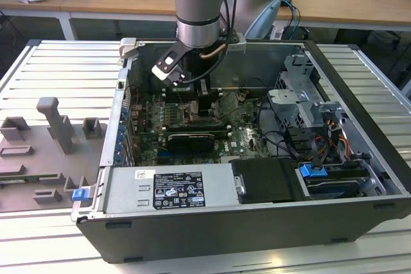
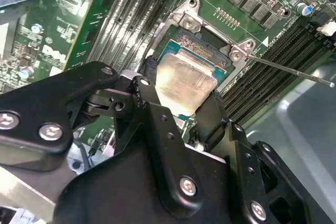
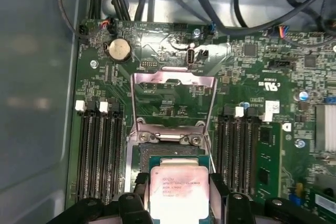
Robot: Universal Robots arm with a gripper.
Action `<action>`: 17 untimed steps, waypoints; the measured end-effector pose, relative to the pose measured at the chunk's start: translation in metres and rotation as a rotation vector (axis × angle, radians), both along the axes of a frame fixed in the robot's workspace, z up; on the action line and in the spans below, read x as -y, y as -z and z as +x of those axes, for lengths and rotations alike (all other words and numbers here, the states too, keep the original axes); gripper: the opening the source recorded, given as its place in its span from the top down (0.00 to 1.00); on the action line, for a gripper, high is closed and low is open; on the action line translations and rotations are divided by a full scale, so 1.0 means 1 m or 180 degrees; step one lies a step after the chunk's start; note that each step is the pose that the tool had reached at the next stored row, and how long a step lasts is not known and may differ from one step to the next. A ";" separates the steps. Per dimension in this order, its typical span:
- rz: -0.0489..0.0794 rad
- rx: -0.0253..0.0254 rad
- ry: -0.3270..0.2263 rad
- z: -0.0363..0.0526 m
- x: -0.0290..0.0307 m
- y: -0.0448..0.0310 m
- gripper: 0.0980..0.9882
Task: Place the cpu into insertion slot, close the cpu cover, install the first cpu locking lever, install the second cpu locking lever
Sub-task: 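Place the cpu into insertion slot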
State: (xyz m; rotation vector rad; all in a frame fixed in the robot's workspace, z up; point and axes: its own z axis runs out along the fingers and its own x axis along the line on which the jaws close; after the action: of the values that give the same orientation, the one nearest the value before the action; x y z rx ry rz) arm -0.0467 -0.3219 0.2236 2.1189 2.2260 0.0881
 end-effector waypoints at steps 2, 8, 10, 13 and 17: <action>0.0000 -0.0001 0.0000 -0.0004 -0.0029 0.0036 0.50; 0.0000 -0.0002 0.0126 -0.0004 -0.0051 0.0113 0.50; 0.0000 -0.0004 0.0146 -0.0004 -0.0053 0.0153 0.50; 0.0000 -0.0006 0.0159 0.0000 -0.0053 0.0176 0.50; 0.0000 -0.0010 0.0182 0.0013 -0.0053 0.0205 0.50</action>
State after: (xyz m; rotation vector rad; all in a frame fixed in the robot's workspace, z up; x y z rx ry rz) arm -0.0454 -0.3165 0.2031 2.1823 2.1651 0.0817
